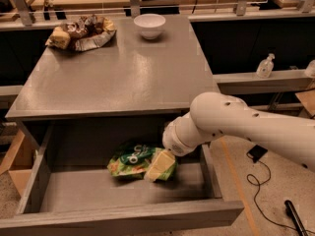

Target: Place green rice chip bag into top drawer

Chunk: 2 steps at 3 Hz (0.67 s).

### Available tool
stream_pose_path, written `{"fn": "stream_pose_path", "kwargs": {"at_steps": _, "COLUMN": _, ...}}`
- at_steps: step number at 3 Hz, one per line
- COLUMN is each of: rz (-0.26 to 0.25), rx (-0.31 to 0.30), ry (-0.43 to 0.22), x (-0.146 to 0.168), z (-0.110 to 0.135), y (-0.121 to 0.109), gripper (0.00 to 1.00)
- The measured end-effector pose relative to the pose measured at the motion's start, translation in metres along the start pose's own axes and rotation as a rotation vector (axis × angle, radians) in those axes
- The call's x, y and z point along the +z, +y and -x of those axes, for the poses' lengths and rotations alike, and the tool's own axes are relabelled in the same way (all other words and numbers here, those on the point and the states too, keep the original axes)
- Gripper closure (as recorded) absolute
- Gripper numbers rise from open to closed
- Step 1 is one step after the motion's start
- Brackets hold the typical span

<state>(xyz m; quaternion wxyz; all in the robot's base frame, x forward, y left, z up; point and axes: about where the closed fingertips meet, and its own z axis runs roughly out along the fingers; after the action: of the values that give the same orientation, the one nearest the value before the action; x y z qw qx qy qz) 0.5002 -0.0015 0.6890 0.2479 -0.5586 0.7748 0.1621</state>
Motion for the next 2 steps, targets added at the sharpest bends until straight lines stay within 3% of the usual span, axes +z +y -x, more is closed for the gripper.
{"fn": "stream_pose_path", "kwargs": {"at_steps": 2, "rz": -0.075, "rx": 0.078, "ry": 0.046, "x": -0.073, "z": -0.015, "y": 0.024, "gripper": 0.0}}
